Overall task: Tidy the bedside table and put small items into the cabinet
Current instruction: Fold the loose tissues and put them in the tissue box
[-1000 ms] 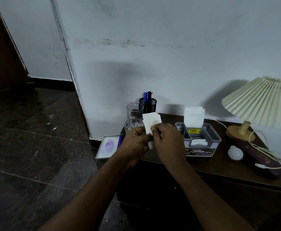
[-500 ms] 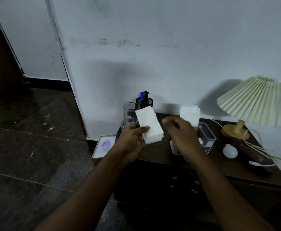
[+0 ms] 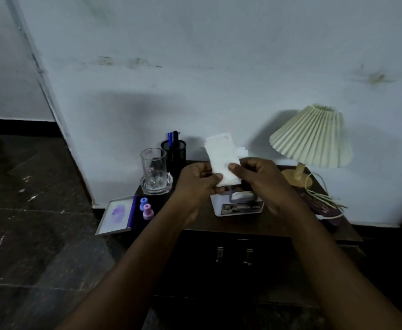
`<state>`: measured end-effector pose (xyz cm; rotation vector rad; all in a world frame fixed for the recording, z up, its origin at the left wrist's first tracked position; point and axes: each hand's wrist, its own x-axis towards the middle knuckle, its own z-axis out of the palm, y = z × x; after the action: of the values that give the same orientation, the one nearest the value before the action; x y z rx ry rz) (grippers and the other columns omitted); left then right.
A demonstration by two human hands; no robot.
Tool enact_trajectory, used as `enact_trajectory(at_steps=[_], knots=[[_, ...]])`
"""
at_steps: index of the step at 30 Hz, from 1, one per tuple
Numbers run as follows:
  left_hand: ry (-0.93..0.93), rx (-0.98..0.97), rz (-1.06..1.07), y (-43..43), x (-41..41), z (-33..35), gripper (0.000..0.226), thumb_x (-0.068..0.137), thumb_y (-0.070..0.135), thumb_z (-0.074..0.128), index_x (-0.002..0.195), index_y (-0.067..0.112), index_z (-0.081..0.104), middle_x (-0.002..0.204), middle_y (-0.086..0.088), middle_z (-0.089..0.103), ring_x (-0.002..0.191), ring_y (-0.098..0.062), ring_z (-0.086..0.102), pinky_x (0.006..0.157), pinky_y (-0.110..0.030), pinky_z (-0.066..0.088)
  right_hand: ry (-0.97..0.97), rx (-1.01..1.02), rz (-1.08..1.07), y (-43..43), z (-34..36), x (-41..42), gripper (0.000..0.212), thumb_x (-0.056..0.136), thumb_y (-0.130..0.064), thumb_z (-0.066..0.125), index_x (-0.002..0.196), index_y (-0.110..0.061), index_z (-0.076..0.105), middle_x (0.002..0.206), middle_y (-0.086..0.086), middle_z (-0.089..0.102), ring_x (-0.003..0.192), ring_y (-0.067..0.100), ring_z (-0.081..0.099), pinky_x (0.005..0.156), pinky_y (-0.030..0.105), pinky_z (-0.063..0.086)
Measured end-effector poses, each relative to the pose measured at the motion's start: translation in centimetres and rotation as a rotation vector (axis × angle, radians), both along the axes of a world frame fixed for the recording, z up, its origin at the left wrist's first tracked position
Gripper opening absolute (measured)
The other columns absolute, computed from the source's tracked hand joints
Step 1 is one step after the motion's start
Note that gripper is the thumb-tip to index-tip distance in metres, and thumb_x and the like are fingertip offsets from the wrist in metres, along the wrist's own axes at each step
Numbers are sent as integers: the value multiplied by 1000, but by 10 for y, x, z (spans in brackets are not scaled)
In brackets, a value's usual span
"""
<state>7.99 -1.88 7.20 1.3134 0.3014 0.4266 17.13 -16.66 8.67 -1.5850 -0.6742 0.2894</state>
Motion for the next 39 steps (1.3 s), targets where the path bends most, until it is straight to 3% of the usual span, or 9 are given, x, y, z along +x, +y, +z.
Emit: enact_trajectory(at_steps=[8,11,14,18,21,24,31,35,39], knots=[[-27,515,129,-18,33,3,25,94,10,70,119,9,71,104,-4,77,87,-20,73,71,-35,60,43,163,-94,-19,5,42,12,87,-4,80,83,-11,70,79,9,69,76,24,60,70,38,49],[9,657,168,-16,43,2,19,91,14,70,109,11,74,100,0,77,93,-16,73,88,-44,60,-73,109,-120,-16,-2,52,20,89,-4,77,77,-13,64,68,4,58,66,18,50,61,33,41],[81,816,198,-15,50,-10,7,86,16,70,92,13,73,88,1,74,83,-16,70,81,-45,58,-125,32,-120,-13,-16,63,27,90,-8,77,71,-16,60,60,-6,54,55,11,46,52,26,40],[170,821,192,-14,50,-23,20,83,26,71,102,23,72,96,6,73,104,-25,65,93,-48,54,-64,6,-85,-11,-35,75,21,87,-13,81,74,-12,65,63,1,59,61,15,50,57,35,44],[169,845,221,-9,52,-23,24,82,35,72,105,27,74,115,8,69,118,-27,59,100,-50,50,-9,-3,-82,-9,-42,79,17,83,-16,85,93,-6,75,90,19,75,77,22,63,75,46,55],[206,944,269,-3,56,-25,20,85,36,71,100,24,76,128,4,63,131,-26,49,110,-50,40,17,-23,-111,-5,-45,80,13,81,-13,87,87,-13,76,75,-3,72,70,13,63,68,32,53],[220,905,269,-4,55,-26,30,88,38,71,115,24,73,146,2,52,144,-21,33,117,-50,30,-114,-104,-37,-4,-45,73,7,87,-6,79,85,-13,79,68,4,75,56,16,63,60,32,51],[179,852,287,-7,58,-27,24,88,34,75,110,26,76,147,2,50,144,-21,34,116,-51,33,-110,-115,-14,-7,-48,77,15,88,0,76,103,0,77,100,34,72,94,57,67,86,64,58],[202,882,312,-13,59,-27,14,86,37,76,99,34,74,145,10,49,140,-20,32,112,-49,34,-109,-124,8,-12,-48,78,28,84,-4,81,109,-16,80,109,12,79,111,39,71,99,60,54]])
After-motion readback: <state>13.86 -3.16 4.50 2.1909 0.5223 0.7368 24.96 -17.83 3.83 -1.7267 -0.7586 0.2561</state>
